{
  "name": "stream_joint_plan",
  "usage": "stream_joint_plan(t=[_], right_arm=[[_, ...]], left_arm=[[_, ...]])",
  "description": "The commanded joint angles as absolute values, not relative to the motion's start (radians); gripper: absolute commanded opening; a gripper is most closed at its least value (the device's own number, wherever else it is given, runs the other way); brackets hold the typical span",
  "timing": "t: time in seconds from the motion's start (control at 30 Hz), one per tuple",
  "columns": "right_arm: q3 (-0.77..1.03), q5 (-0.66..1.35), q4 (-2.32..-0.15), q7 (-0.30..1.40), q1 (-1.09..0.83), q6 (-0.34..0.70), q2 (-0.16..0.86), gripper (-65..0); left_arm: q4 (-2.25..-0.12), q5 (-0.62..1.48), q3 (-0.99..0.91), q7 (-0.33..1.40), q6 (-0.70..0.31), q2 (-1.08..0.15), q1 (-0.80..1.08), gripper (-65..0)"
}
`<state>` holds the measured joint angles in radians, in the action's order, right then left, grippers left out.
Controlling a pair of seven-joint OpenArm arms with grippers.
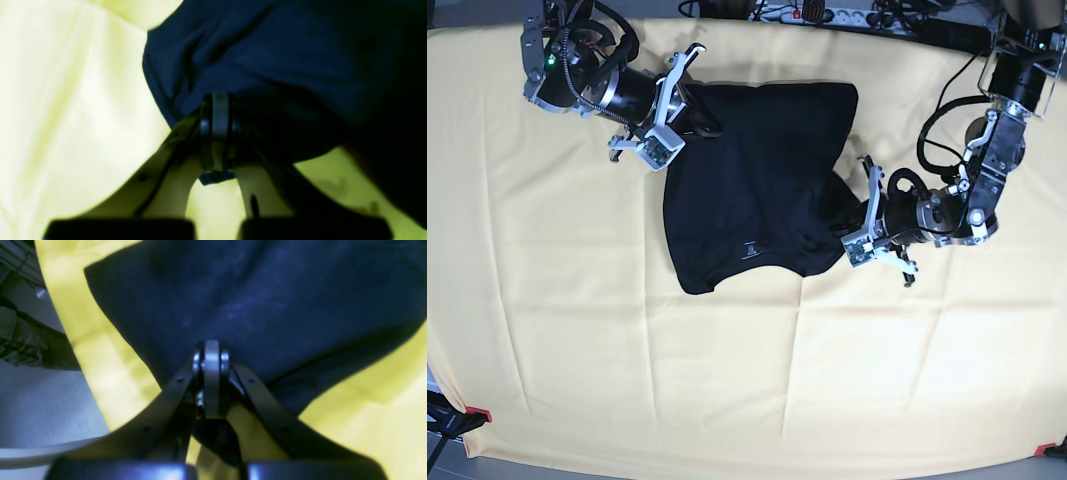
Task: Fold the T-shirt properly
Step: 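Lower the bundle onto the table and open both grippers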
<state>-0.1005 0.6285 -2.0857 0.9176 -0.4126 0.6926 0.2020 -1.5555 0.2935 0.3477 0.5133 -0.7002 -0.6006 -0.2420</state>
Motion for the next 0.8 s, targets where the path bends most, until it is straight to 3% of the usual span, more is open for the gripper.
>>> stream_joint_plan(t=[0.0, 0.13, 0.3, 0.53, 0.77], right_arm=[[-0.098, 0.65, -2.103, 0.902, -0.421, 0.698, 0.208, -65.0], [-0.098, 0.646, -2.103, 0.902, -0.449, 0.698, 0.24, -65.0], [-0.098, 0.646, -2.103, 0.901, -0.487, 0.698, 0.286, -65.0], [-0.097, 0.602, -2.103, 0.9, -0.501, 0.698, 0.3, -65.0], [-0.081, 0.601, -2.186, 0.898, -0.501, 0.698, 0.3, -65.0]], left_arm=[[-1.534, 0.281, 0.339, 0.435, -0.698, -0.614, -0.267, -65.0], [-1.388, 0.133, 0.341, 0.205, -0.698, -0.603, -0.298, -65.0], [-1.231, 0.056, 0.347, 0.076, -0.698, -0.572, -0.381, -65.0], [-1.173, 0.021, 0.347, 0.075, -0.698, -0.561, -0.477, -65.0], [-1.255, 0.17, 0.347, 0.159, -0.698, -0.644, -0.495, -65.0]])
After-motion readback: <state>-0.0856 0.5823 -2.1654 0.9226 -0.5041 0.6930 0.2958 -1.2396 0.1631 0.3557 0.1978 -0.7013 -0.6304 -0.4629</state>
